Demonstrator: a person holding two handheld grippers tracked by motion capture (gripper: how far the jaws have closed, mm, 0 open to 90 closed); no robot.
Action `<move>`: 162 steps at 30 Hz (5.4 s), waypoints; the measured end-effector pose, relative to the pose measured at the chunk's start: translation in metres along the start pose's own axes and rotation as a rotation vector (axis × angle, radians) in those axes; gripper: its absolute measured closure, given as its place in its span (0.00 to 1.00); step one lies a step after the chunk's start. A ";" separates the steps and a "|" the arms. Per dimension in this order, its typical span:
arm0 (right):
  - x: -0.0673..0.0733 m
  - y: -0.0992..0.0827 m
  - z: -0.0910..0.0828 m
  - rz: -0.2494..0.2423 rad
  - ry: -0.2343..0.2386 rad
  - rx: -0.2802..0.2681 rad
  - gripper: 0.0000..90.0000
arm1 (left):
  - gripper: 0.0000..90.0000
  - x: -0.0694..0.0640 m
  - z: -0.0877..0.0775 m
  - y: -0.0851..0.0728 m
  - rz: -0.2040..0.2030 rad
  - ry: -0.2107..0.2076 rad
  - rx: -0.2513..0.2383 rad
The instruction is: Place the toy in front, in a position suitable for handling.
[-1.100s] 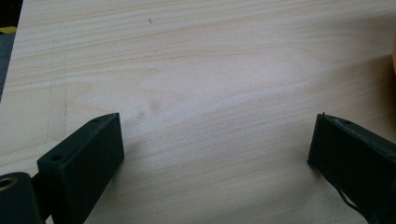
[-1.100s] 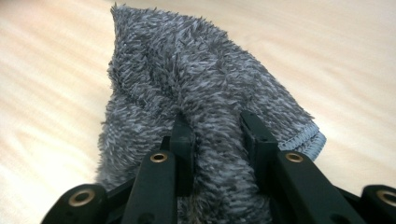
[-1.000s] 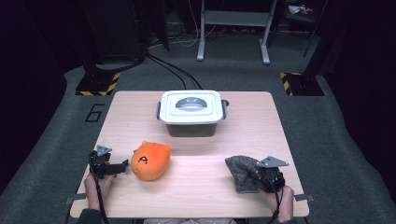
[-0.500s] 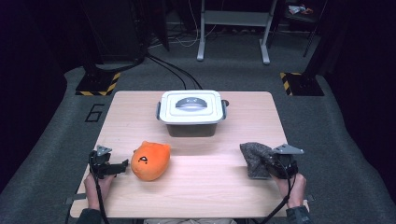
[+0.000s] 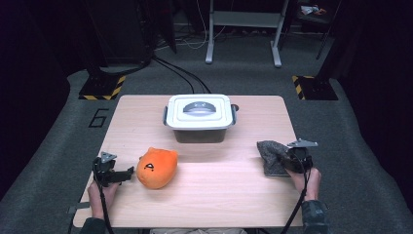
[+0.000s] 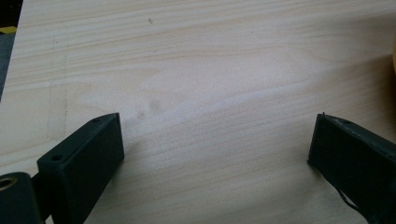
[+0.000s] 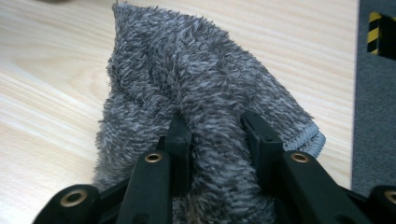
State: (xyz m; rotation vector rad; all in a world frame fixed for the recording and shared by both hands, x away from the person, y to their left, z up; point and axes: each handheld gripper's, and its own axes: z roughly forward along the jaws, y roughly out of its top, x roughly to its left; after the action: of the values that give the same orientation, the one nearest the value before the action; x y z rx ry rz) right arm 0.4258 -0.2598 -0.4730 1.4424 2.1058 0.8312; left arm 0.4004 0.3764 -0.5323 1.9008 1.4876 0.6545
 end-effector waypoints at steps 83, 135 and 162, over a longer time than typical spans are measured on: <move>0.077 -0.088 -0.009 0.036 0.011 -0.029 0.00 | 0.00 -0.053 -0.067 0.056 -0.018 -0.166 -0.097; 0.077 -0.088 -0.009 0.038 0.007 -0.030 0.01 | 0.63 -0.114 -0.051 0.039 0.102 -0.283 -0.148; 0.077 -0.088 -0.009 0.033 0.006 -0.030 0.01 | 0.62 -0.136 -0.057 0.055 0.202 -0.417 -0.176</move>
State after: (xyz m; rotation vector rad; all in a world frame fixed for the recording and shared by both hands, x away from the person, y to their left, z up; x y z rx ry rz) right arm 0.3347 -0.2138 -0.5307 1.4650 2.0701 0.8775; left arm 0.3635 0.2452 -0.4531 1.9188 0.9566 0.4250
